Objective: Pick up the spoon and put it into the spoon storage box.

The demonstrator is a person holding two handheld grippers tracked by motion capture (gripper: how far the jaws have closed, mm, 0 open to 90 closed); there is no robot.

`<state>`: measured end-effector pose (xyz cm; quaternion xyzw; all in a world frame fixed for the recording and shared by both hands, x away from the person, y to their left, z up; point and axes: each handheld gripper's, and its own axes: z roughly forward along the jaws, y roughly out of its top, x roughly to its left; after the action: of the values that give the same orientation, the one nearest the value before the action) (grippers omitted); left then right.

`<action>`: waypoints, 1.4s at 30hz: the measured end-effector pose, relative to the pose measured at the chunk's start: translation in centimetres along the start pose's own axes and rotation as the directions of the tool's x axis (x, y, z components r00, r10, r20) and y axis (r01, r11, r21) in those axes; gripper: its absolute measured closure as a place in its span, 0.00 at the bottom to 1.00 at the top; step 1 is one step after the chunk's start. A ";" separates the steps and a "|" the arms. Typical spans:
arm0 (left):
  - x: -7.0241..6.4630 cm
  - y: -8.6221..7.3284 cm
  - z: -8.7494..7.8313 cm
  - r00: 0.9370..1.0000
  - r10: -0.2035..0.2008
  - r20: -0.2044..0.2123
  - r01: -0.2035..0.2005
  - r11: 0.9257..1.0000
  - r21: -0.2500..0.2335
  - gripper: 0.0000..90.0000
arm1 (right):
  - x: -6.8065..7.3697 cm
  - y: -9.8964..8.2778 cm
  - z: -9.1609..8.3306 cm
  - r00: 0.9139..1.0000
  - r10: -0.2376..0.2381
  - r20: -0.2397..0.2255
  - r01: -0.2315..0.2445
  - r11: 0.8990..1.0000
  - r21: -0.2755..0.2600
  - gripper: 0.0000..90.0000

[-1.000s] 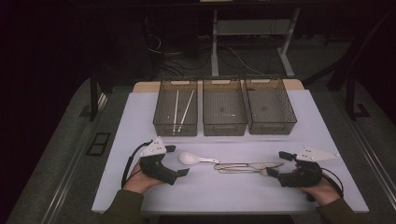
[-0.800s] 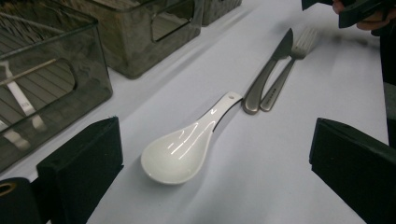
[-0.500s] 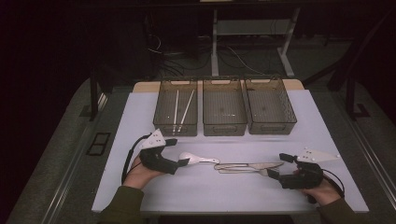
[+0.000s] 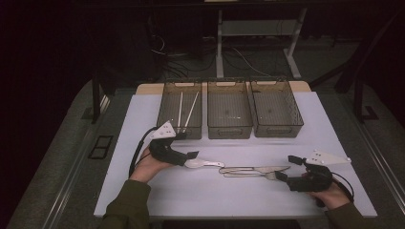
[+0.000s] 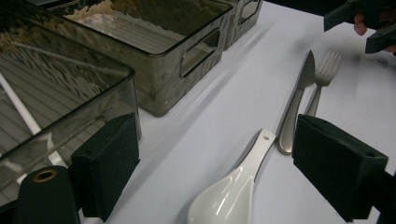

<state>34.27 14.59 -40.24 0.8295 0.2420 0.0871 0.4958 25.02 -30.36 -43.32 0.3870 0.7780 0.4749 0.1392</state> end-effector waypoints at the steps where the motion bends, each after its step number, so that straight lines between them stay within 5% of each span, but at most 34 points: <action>1: 0.1 0.2 0.2 1.000 0.000 0.002 0.000 1.000 0.004 0.15 | 0.0 0.0 0.0 1.000 -0.001 0.001 0.001 1.000 0.002 0.19; 10: 0.0 -0.1 2.3 1.000 0.006 0.014 -0.007 0.999 0.047 0.16 | 0.0 0.2 0.0 1.000 -0.008 0.000 0.008 1.000 -0.001 0.19; 20: 0.3 -0.9 2.7 1.000 -0.001 0.010 0.000 0.993 0.119 0.26 | 0.2 0.2 0.2 0.999 -0.037 0.005 0.037 0.999 0.005 0.19; 42: 0.5 -1.9 3.3 0.998 -0.023 0.050 0.008 0.964 0.265 0.46 | 0.2 0.2 0.2 0.999 -0.036 -0.001 0.036 0.999 0.005 0.19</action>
<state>35.37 13.04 -43.56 0.8884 0.2449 0.0282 0.3872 25.10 -30.09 -43.23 0.3728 0.7862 0.4706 0.1464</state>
